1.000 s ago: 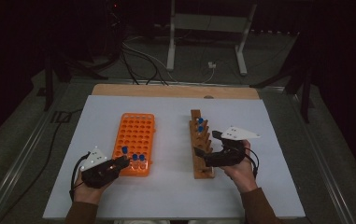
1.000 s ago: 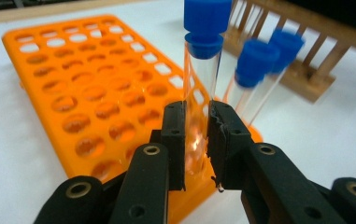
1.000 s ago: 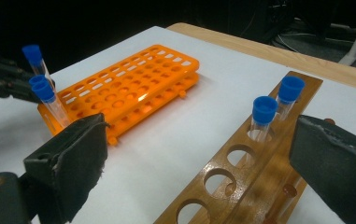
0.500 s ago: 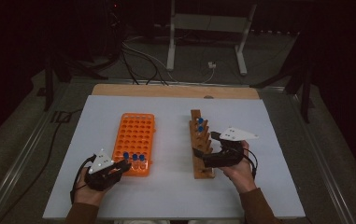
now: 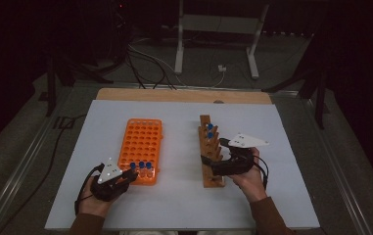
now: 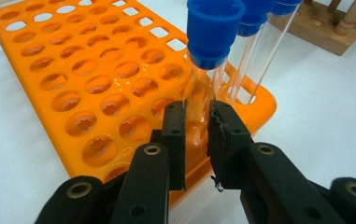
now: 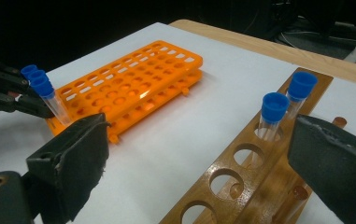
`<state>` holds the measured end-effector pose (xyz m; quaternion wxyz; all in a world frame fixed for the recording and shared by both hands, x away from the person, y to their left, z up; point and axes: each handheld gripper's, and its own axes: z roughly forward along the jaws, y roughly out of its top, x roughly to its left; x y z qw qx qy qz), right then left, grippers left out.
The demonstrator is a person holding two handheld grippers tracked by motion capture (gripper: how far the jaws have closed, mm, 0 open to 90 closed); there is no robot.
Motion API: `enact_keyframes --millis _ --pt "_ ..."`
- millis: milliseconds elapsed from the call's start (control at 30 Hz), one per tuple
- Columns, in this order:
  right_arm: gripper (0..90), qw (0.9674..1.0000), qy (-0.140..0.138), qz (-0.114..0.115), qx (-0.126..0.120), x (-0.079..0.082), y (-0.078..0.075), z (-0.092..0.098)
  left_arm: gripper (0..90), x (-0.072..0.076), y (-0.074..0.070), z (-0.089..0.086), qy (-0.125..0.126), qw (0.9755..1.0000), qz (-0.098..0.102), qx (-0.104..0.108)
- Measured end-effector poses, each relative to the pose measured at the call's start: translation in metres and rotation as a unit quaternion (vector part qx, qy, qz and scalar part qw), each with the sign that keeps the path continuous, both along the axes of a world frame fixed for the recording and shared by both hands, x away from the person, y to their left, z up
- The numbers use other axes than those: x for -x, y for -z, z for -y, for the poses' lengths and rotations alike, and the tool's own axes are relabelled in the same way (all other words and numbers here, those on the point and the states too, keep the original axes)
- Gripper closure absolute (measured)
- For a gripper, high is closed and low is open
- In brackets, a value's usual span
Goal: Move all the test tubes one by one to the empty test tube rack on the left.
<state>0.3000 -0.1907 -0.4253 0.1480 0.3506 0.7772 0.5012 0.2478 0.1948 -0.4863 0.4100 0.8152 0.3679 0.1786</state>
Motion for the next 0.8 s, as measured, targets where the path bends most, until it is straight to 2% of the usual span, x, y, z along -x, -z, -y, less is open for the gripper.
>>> enact_keyframes --millis 167,233,333,533,633,733,800 --pt "5.4 1.0000 0.002 0.001 0.002 0.000 0.001 -0.002 77.8 0.000 0.000 -0.001 0.000 1.0000 -0.003 0.007" --pt "5.4 1.0000 0.002 0.001 0.002 -0.001 0.001 -0.001 75.6 -0.001 0.002 -0.004 0.003 0.9996 -0.008 0.026" --pt "5.4 1.0000 0.006 0.002 0.001 -0.002 0.000 0.001 65.9 0.000 0.000 -0.008 0.009 0.9989 -0.007 0.045" --pt "5.6 0.9999 0.016 0.003 0.003 -0.006 0.000 0.005 56.0 0.003 -0.007 -0.015 0.003 0.9975 0.012 0.070" --pt "5.9 0.9996 0.023 0.006 0.012 -0.009 0.000 0.005 51.6 0.003 -0.009 -0.020 -0.004 0.9963 0.019 0.084" --pt "6.3 0.9993 0.032 0.006 0.016 -0.014 0.002 0.005 41.9 0.003 -0.011 -0.023 -0.016 0.9951 0.026 0.094" --pt "6.8 0.9992 0.036 0.002 0.016 -0.018 0.003 0.004 34.3 0.004 -0.013 -0.024 -0.032 0.9947 0.034 0.091"
